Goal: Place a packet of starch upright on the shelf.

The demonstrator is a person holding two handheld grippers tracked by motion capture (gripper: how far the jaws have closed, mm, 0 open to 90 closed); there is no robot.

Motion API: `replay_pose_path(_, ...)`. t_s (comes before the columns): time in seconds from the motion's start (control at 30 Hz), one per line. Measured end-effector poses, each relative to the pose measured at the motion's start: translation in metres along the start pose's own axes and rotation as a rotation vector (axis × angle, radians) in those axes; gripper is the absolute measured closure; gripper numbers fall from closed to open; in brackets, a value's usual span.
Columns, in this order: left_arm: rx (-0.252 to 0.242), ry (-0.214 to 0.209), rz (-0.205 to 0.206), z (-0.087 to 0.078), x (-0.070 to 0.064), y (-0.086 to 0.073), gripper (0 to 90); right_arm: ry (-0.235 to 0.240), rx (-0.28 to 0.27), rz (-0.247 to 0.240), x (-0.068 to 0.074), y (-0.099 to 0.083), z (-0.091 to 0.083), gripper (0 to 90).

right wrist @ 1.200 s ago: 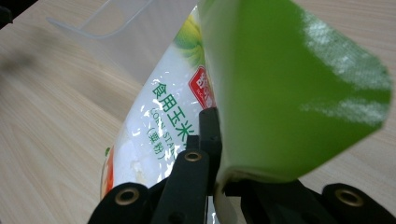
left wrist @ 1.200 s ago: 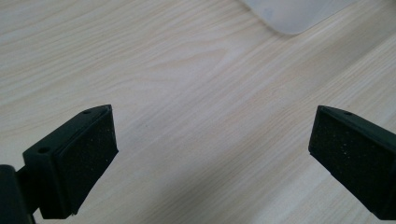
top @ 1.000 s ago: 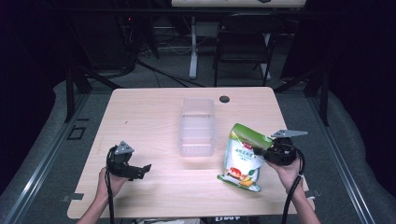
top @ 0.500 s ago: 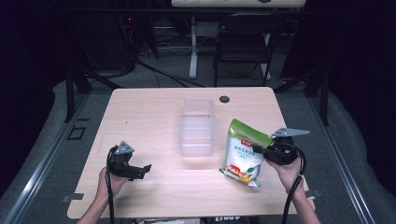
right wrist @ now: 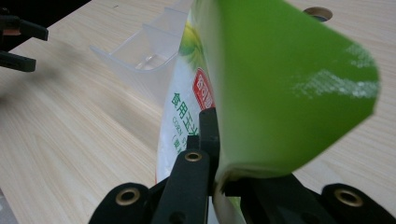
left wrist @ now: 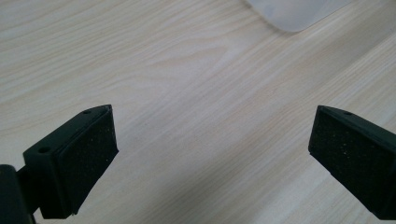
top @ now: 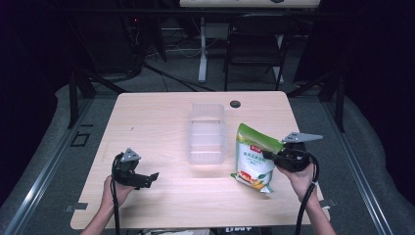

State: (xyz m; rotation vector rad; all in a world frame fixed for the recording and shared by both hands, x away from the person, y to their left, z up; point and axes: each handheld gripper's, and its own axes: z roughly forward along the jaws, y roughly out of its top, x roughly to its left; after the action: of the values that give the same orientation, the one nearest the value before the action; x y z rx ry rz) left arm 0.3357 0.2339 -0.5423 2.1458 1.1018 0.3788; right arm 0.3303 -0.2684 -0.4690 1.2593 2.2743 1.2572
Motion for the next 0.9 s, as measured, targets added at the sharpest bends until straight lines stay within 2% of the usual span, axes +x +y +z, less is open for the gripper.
replay_pose_path(0.23,0.008,-0.007,0.001,0.0,0.0,0.0,1.0,0.002,-0.005,-0.026,0.003,0.006,0.0,90.0)
replay_pose_path(0.9,0.001,-0.003,0.004,0.0,-0.001,0.0,1.0,0.012,0.004,-0.054,0.004,0.02,-0.001,90.0)
